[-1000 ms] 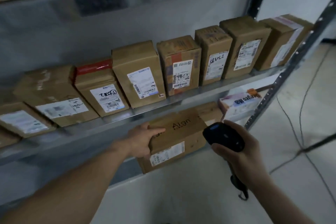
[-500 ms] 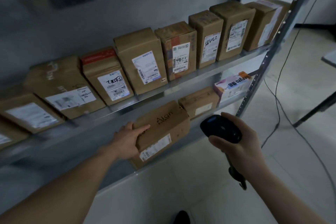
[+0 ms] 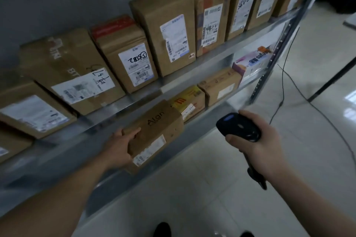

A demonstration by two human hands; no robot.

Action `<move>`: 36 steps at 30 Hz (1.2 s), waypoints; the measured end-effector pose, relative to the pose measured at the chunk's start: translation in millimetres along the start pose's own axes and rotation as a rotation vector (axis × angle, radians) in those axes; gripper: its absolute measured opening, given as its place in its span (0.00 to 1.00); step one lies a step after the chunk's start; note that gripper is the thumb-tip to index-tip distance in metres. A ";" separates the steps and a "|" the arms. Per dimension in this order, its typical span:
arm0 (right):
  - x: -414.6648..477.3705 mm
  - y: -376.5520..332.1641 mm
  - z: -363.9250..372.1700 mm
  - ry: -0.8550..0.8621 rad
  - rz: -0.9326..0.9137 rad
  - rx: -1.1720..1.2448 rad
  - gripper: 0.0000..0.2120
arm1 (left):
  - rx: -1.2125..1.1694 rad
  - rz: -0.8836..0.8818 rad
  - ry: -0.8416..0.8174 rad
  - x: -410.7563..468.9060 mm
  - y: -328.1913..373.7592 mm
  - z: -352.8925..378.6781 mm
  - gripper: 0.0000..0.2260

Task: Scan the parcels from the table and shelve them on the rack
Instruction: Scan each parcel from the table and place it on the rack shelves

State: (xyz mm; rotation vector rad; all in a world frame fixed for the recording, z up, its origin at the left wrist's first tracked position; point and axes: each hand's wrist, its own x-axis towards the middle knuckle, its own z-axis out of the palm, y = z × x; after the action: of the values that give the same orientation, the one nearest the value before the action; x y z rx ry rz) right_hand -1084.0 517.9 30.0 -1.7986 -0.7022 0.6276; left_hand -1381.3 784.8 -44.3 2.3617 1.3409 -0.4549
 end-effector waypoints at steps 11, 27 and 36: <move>-19.2 21.6 117.0 0.055 0.107 0.026 0.36 | 0.076 -0.038 -0.055 43.1 -100.7 27.9 0.48; 0.7 75.3 164.8 0.062 0.203 -0.021 0.35 | 0.122 -0.035 -0.073 110.1 -150.0 72.3 0.48; 8.6 96.0 165.4 0.099 0.226 0.005 0.35 | 0.183 -0.028 -0.081 141.5 -150.0 92.4 0.52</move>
State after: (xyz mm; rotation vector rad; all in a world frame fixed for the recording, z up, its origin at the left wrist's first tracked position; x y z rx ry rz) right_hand -1178.9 603.9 -112.3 -1.9060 -0.4332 0.6828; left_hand -1450.0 915.8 -215.1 2.4429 1.3481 -0.7017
